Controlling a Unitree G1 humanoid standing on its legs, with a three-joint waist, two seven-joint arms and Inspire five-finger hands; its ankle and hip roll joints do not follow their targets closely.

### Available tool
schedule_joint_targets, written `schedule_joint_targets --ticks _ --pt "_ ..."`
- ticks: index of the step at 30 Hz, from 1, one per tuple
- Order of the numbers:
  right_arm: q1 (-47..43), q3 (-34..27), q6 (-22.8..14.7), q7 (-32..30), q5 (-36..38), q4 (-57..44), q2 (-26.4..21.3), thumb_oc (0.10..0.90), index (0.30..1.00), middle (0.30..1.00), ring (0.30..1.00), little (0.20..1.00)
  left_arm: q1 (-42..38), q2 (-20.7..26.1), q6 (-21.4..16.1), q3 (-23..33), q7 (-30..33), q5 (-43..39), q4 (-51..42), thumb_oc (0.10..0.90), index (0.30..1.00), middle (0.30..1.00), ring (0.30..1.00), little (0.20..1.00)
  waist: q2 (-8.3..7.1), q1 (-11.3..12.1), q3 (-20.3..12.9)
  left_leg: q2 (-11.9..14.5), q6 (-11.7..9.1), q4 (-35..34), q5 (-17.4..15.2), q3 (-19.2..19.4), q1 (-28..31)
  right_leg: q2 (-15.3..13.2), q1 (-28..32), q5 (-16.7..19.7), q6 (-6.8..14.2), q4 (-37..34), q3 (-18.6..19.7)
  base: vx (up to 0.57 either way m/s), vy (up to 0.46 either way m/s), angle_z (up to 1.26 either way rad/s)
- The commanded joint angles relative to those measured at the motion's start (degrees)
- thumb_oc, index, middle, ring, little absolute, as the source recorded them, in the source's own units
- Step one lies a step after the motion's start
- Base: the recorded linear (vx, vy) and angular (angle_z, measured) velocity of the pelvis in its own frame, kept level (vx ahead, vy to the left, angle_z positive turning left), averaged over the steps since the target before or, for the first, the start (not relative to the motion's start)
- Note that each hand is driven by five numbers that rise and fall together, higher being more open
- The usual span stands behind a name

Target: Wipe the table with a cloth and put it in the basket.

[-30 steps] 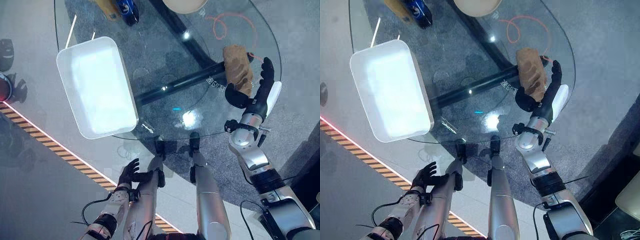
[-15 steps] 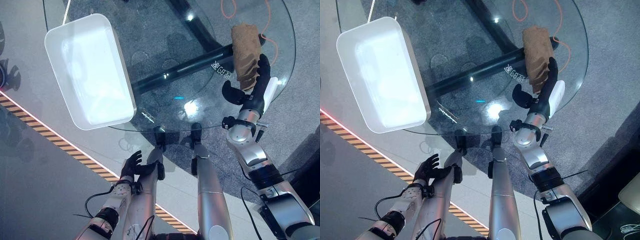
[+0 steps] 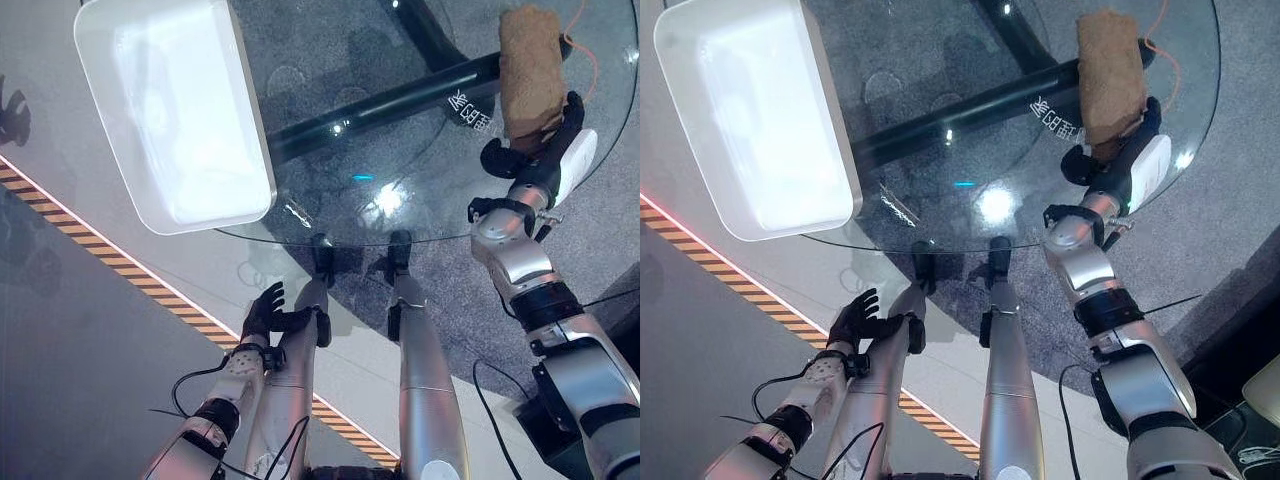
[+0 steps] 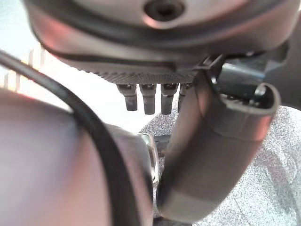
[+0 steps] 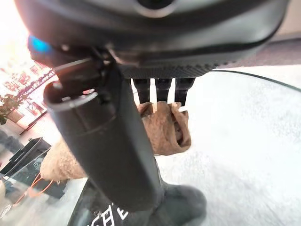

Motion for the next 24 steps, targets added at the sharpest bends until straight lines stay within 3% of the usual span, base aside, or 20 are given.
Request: schedule_joint_targets --ticks 1,5,14,16,17,24 --pt "-2.88 1.38 0.74 -4.46 1.52 -0.41 -6.81 0.8 0.9 0.9 0.9 0.9 4.76 -0.89 -0.65 -2.22 0.85 -1.17 3.34 0.8 0.9 0.9 0.9 0.9 2.32 -0.18 -1.34 -2.32 -0.86 7.24 -6.88 -3.53 -2.84 2.08 -1.15 -0.34 0.12 -0.34 -3.93 0.01 -0.005 0.04" --pt "-4.55 2.58 1.63 -3.3 2.11 0.39 -7.27 0.8 0.9 0.9 0.9 0.9 4.45 -0.94 -1.02 -2.41 0.55 -1.58 3.3 0.8 0.9 0.9 0.9 0.9 2.52 -0.08 -1.34 -2.33 -1.0 7.62 -6.83 -3.67 -3.76 2.04 -2.04 -0.25 0.06 -0.1 -3.79 0.0 0.001 0.01" --pt "-8.46 4.66 -0.05 0.14 2.37 2.96 -8.58 0.8 0.9 0.9 0.9 0.9 4.99 -0.44 -0.96 -3.35 -0.01 -2.52 1.21 0.8 0.9 0.9 0.9 0.9 3.65 0.64 -1.34 -2.69 -1.22 8.24 -6.74 -4.27 -5.07 1.81 -3.46 -0.15 0.14 0.45 -3.65 0.0 0.0 0.0" --pt "-9.41 5.09 0.34 0.94 1.91 3.27 -9.05 0.512 0.653 0.653 0.653 0.612 5.52 -0.24 -0.62 -3.65 0.22 -2.58 0.15 0.8 0.9 0.9 0.9 0.9 3.92 0.91 -1.34 -2.78 -1.25 8.51 -6.8 -4.41 -5.42 1.77 -3.89 -0.22 0.17 0.85 -3.64 0.01 0.005 0.02" --pt "-9.68 5.27 0.57 1.32 1.91 3.4 -9.17 0.1 0.3 0.3 0.3 0.2 5.7 -0.17 -0.49 -3.7 0.22 -2.53 -0.16 0.8 0.9 0.9 0.9 0.9 4.0 1.0 -1.34 -2.8 -1.27 8.6 -6.81 -4.46 -5.55 1.74 -4.03 -0.24 0.19 0.98 -3.66 0.01 0.006 0.04" --pt "-9.91 5.44 0.89 3.18 2.46 3.59 -9.54 0.1 0.3 0.3 0.3 0.2 6.97 0.15 0.54 -4.42 0.96 -2.83 -3.67 0.8 0.9 0.9 0.9 0.9 4.58 1.5 -1.34 -2.92 -1.18 8.7 -6.81 -4.61 -5.99 1.62 -4.51 -0.49 0.12 1.37 -3.89 0.0 0.001 0.0"
